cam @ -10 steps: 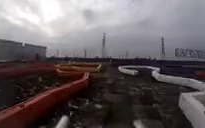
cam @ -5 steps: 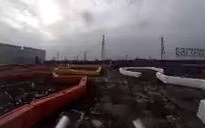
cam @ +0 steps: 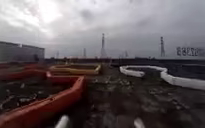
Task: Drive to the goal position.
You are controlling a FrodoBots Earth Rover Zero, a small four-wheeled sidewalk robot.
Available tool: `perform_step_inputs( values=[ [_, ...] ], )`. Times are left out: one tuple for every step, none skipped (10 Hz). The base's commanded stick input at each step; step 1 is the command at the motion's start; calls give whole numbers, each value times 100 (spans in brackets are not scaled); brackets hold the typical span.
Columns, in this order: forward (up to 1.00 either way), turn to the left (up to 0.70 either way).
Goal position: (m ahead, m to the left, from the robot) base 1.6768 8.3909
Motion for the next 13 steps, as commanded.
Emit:
perform_step_inputs(
  values=[
    [70, 0],
    [70, 0],
    [70, 0],
    [70, 0],
    [70, 0],
    [70, 0],
    [70, 0],
    [70, 0],
    [70, 0],
    [70, 0],
    [70, 0],
    [70, 0],
    [70, 0]
  ],
)
